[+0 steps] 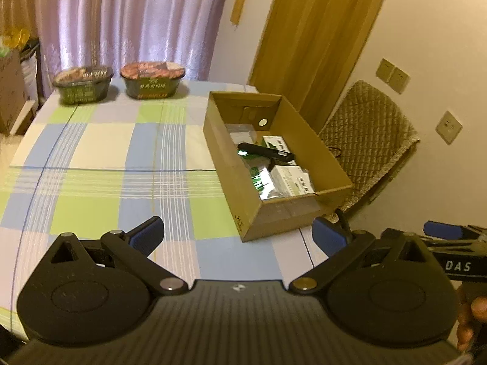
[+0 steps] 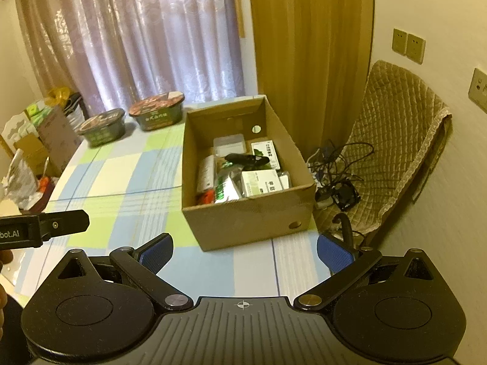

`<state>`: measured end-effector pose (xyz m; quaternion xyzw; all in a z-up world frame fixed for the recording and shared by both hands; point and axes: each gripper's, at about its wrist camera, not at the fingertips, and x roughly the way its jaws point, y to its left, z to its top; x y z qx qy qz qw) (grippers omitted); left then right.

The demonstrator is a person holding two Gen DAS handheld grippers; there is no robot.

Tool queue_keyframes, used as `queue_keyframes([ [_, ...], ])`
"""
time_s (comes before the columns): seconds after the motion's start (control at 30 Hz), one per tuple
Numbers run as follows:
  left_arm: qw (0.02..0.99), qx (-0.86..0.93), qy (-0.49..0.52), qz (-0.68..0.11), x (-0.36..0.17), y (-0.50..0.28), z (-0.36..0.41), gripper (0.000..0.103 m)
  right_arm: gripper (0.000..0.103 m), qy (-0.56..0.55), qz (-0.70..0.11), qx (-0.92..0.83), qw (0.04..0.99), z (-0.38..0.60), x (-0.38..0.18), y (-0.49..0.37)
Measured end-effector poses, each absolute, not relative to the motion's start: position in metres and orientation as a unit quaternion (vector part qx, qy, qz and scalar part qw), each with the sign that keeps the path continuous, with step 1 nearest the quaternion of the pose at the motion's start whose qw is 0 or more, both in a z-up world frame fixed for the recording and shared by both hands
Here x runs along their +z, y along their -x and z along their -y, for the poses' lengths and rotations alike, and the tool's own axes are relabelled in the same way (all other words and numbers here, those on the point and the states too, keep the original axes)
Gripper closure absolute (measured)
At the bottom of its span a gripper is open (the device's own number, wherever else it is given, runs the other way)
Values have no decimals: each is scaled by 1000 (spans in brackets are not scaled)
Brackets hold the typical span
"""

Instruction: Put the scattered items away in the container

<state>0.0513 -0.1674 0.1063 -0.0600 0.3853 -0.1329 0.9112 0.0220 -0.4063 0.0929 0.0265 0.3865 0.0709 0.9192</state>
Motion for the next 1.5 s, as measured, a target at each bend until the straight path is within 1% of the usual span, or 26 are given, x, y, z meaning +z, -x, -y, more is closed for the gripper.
queue_keyframes([
  [0.1, 912, -135, 51, -385, 110, -40, 170, 1, 0, -21, -385, 66, 920, 403, 98, -10],
  [0.23, 906, -147, 71, -391, 110, -31, 167, 1, 0, -22, -384, 70, 921, 400, 102, 0],
  [0.37, 909, -137, 55, -391, 110, -29, 166, 1, 0, -23, -386, 65, 920, 396, 106, 4],
  [0.5, 913, -130, 32, -386, 110, -26, 166, 1, 0, -22, -390, 60, 919, 394, 105, 5],
  [1.5, 910, -127, 33, -393, 98, -26, 164, 1, 0, -24, -406, 54, 912, 388, 93, 5],
])
